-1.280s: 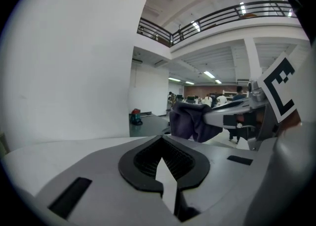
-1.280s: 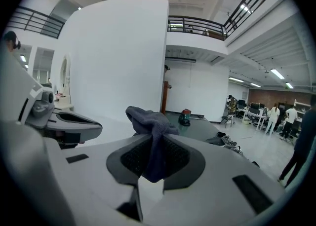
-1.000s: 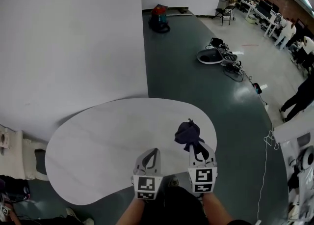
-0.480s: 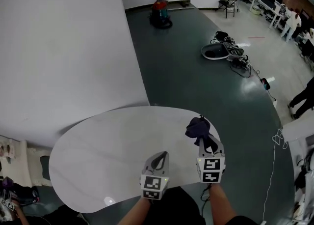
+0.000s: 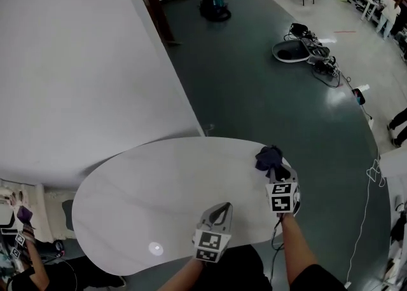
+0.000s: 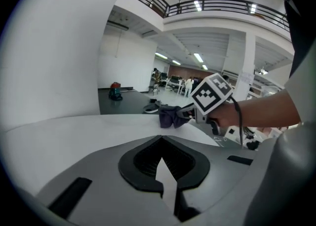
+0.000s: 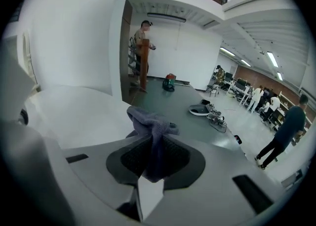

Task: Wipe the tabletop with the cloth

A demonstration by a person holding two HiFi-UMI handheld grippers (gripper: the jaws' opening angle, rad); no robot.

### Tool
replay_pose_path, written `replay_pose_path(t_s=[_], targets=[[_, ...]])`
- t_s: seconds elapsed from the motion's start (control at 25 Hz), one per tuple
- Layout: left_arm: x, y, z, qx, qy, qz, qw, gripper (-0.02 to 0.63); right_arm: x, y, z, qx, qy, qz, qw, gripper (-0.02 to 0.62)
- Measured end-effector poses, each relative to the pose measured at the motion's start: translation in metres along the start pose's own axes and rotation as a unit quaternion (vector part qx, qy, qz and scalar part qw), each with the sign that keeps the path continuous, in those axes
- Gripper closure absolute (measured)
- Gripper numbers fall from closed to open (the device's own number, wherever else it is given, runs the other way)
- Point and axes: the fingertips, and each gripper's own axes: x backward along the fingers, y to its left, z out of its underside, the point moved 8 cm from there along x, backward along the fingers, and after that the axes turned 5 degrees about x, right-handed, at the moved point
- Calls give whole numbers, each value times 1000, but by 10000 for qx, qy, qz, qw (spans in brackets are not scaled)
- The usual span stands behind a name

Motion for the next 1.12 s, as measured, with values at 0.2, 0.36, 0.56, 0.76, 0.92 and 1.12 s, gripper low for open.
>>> replay_pose_path(t_s=[0.2,0.36,0.56,0.76,0.92,1.12], targets=[[-13,8,-1,-11,118,-7,9999,600,-43,-9,2,107,385,-120,9991,543],[-21,11,-3,38,161,-61,9998,600,-63,-5,1,287,583,-297,9974,543],[-27,17,-5,110,177,-203,9996,600,-76,0,-10,289,486,-501,9971,546],[-23,29,-5,182,167,-350,9991,600,-88,18,-28,492,472,-689,9953,548],[-22,36,-6,260,145,-479,9984,600,-96,32,-40,785,421,-823,9926,548],[-23,40,-3,514,70,-690,9963,600,-101,43,-49,742,258,-943,9924,548]])
